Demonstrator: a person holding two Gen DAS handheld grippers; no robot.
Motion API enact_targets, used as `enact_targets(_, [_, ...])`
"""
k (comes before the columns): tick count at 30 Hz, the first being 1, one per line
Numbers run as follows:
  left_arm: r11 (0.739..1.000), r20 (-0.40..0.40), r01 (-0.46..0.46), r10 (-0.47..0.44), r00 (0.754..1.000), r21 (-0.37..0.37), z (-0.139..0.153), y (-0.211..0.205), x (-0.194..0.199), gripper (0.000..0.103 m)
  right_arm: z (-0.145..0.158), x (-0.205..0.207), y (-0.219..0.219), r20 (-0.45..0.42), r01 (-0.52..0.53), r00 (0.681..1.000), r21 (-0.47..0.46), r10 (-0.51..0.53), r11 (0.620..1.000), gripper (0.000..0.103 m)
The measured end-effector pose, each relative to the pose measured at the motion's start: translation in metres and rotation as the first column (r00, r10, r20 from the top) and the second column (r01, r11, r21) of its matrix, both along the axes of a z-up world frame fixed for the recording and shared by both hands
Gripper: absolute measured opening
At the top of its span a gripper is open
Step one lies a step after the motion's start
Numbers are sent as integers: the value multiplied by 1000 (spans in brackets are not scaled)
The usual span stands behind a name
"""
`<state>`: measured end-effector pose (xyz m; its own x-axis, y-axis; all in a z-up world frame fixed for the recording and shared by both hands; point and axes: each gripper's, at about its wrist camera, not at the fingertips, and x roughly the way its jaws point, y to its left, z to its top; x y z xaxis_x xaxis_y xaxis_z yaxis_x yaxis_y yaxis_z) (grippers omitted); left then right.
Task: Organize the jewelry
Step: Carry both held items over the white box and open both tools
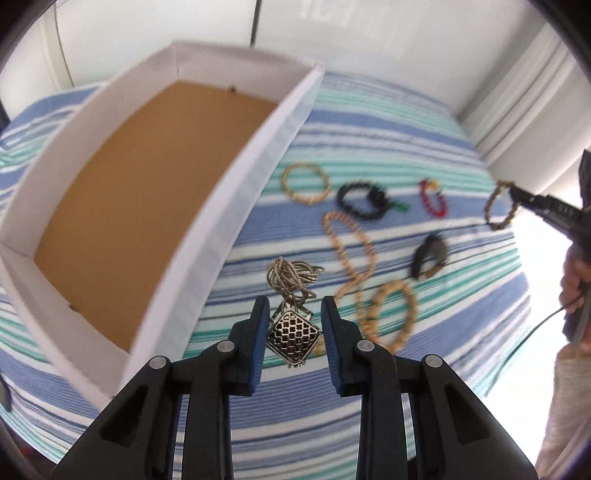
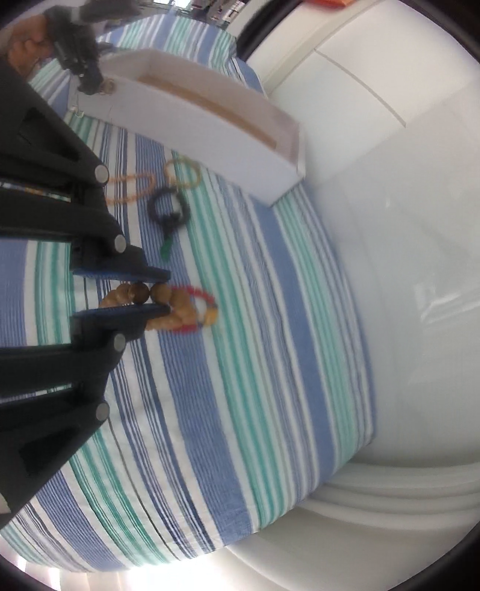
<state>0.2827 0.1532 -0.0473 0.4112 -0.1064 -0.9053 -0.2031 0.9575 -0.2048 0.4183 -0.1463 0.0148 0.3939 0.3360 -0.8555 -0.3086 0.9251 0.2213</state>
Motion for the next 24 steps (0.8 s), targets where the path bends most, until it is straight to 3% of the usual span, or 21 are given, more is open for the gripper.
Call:
enact_targets(5, [1000,32,-17,18,999,-26,49,15,12,28,44,-19,54,39,-122,992,61,120,991,12])
enact_targets(11, [990,33,-138,138,990,-2,71,61,47,28,66,-22,153,59,-282,959,99,277,954,12])
enact_targets(17, [957,-41,-287,289,956,43,35,111,73,28,54,-6,260,69,-398,917,71,394,915,12])
enact_targets(24, [935,-109,-353,356,928,46,-7,140,80,28,11,15,337,44,-463,885,-5,463,886,12])
